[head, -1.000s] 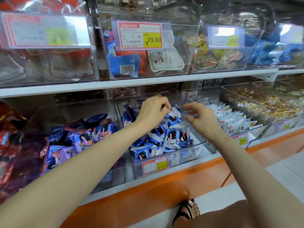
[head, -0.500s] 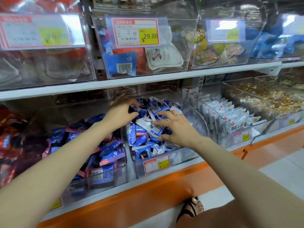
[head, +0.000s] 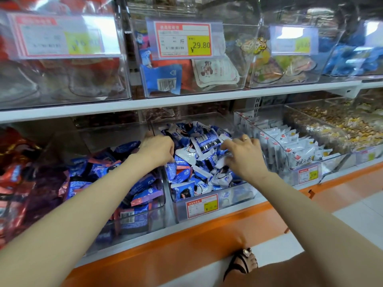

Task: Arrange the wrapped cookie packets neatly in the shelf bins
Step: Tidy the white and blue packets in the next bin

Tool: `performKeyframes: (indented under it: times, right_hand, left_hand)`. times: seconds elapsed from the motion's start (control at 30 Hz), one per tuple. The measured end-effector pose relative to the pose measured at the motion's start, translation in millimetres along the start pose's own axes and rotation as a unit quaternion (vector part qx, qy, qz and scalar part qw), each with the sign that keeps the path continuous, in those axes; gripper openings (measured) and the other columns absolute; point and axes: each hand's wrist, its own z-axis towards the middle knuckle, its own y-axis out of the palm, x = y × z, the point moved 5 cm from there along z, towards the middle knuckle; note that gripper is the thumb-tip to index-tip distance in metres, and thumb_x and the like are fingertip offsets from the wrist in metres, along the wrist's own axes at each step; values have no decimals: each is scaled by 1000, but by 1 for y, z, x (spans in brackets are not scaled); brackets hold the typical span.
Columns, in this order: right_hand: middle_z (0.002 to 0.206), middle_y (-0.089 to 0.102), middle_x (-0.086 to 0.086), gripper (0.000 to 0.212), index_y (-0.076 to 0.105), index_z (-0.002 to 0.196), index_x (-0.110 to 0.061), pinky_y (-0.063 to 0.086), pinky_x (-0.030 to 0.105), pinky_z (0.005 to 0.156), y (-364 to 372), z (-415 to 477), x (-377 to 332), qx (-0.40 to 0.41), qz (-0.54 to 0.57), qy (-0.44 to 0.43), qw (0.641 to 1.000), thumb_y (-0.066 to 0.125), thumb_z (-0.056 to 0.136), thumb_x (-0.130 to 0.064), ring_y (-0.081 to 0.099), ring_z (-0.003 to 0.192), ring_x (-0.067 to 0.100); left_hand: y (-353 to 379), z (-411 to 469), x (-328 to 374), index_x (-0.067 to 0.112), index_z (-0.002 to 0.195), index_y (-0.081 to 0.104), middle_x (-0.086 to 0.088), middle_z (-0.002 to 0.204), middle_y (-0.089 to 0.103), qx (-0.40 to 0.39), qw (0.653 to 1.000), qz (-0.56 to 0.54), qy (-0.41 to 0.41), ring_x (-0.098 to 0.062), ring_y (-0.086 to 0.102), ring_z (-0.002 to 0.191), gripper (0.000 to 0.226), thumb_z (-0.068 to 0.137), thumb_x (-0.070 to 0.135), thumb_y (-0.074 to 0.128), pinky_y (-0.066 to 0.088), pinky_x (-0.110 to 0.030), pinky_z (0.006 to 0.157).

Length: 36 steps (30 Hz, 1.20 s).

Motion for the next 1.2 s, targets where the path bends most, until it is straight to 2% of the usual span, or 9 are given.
performKeyframes:
  times: [0.17,0.37,0.47,0.57,0.67,0.8,0.9,1.07,1.2]
  right_hand:
    - [117,59,4,28,64,115,-24,28,38,94,-4,4,2,9,11,-12,1000,55,89,-23,41,116,29]
    - [92,60,13,32,69,105,-14,42,39,72,6,26,-57,2,77,-200,977,71,73,-12,53,85,34]
    - [92,57,13,41,67,111,-18,44,39,72,18,33,-76,-11,28,-246,969,76,72,-25,54,86,34]
    - [91,58,10,40,70,106,-29,47,38,71,22,34,-87,3,-57,-283,958,77,70,-45,56,86,30]
    - [82,61,6,32,75,83,-31,45,34,69,20,37,-79,29,-99,-258,961,82,58,-50,59,79,27]
    - [81,64,8,28,75,82,-28,45,36,70,13,40,-51,52,-99,-201,973,85,57,-35,61,77,31]
    - [83,66,8,30,74,86,-26,45,39,69,11,43,-36,53,-83,-154,983,85,59,-28,60,77,33]
    - [87,66,11,31,74,91,-23,46,40,73,8,48,-14,38,-83,-68,993,83,60,-23,59,80,35]
    - [120,57,14,35,63,121,-25,34,43,93,8,50,-9,-11,-88,-20,996,59,86,-30,47,113,35]
  left_hand:
    - [-10,-9,-1,20,74,57,8,74,58,73,997,-26,22,-19,59,88,15,89,18,61,29,-26,69]
    - [-39,-29,-18,25,74,59,10,73,58,106,981,-160,13,-14,54,75,14,86,27,65,39,-29,65]
    - [-48,-47,-32,31,65,60,17,68,62,139,963,-230,13,-2,56,66,21,81,24,70,42,-26,67]
    - [-51,-62,-48,30,61,64,16,68,67,150,937,-315,8,5,57,62,22,77,17,73,40,-8,64]
    - [-50,-72,-63,27,61,69,5,69,71,151,920,-363,1,1,59,64,22,77,13,73,42,-7,64]
    - [-53,-81,-74,20,64,70,14,64,69,157,899,-409,-13,5,57,60,21,78,6,71,45,-14,69]
    - [-54,-87,-80,16,68,68,15,58,67,157,881,-446,-26,6,56,57,16,78,3,69,47,-10,64]
    - [-52,-94,-90,18,62,70,9,59,68,155,861,-482,-40,1,58,58,23,79,1,67,50,-29,75]
    - [-52,-96,-84,28,65,72,10,62,68,167,860,-481,-21,1,58,60,27,78,5,69,49,-24,71]
